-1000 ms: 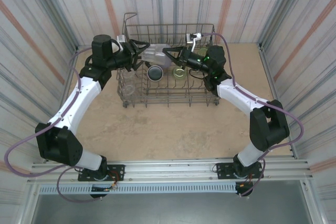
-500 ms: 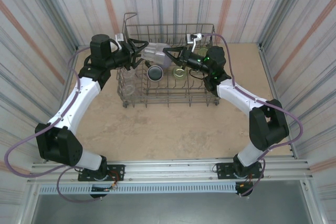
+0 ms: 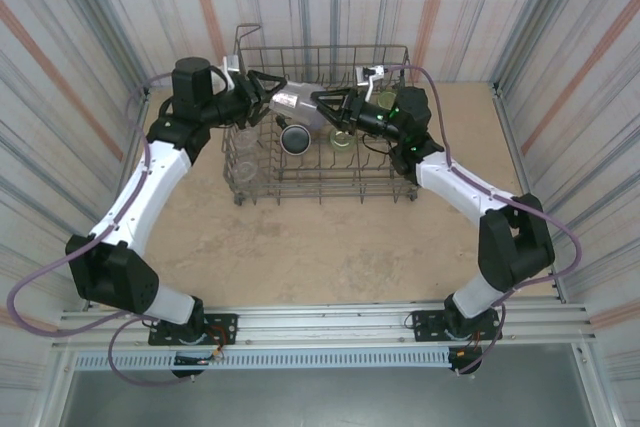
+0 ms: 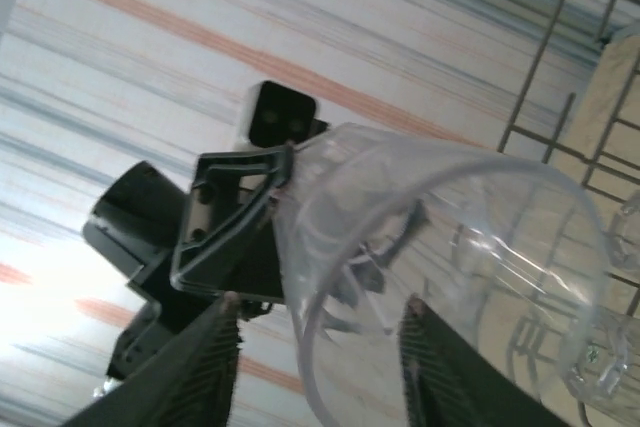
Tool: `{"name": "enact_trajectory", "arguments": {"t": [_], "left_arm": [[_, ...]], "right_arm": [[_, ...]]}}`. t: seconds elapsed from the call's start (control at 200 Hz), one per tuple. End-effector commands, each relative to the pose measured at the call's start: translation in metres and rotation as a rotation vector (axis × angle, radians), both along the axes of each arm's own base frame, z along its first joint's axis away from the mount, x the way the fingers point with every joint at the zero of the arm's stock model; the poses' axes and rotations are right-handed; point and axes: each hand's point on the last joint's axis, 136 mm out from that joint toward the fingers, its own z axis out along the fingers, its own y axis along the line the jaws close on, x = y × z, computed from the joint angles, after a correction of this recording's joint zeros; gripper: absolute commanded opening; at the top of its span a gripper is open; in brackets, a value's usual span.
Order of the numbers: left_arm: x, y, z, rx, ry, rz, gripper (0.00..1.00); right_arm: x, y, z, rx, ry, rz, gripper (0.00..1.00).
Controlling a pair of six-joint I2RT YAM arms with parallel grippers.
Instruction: Load the cups into the dish rack
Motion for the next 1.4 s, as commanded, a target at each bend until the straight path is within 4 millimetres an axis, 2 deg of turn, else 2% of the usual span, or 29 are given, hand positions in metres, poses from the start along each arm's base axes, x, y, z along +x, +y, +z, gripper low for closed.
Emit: {"name": "enact_trajectory", "arguments": {"t": [0.0, 0.2, 0.446, 0.666, 0.887, 1.112, 1.398], "left_arm": [[0.001, 0.012, 0.02, 0.173, -0.138, 0.022, 0.0], [0.014, 0.027, 0.017, 0.33, -0.174, 0.074, 0.0], [0.036, 0.042, 0.0, 0.611, -0.21, 0.101, 0.0], [0.062, 0.05, -0.038, 0.945, -0.192, 0.083, 0.0], [0.089, 0.059, -0.076, 1.171, -0.143, 0.065, 0.0], [0.109, 0.071, -0.093, 1.31, -0.139, 0.086, 0.0], [0.128, 0.074, -0.118, 1.433, -0.139, 0.08, 0.0]], "right_arm": [[-0.006, -0.022, 0.005, -0.085, -0.064, -0.065, 0.54], [-0.01, -0.049, -0.01, -0.187, -0.047, -0.133, 0.7], [-0.022, -0.074, -0.025, -0.325, -0.048, -0.2, 0.81], [-0.033, -0.091, -0.038, -0.4, -0.044, -0.244, 0.83], [-0.042, -0.103, -0.045, -0.452, -0.049, -0.272, 0.87], [-0.049, -0.112, -0.047, -0.496, -0.063, -0.293, 0.9], [-0.053, -0.121, -0.054, -0.521, -0.061, -0.313, 0.91]]}}
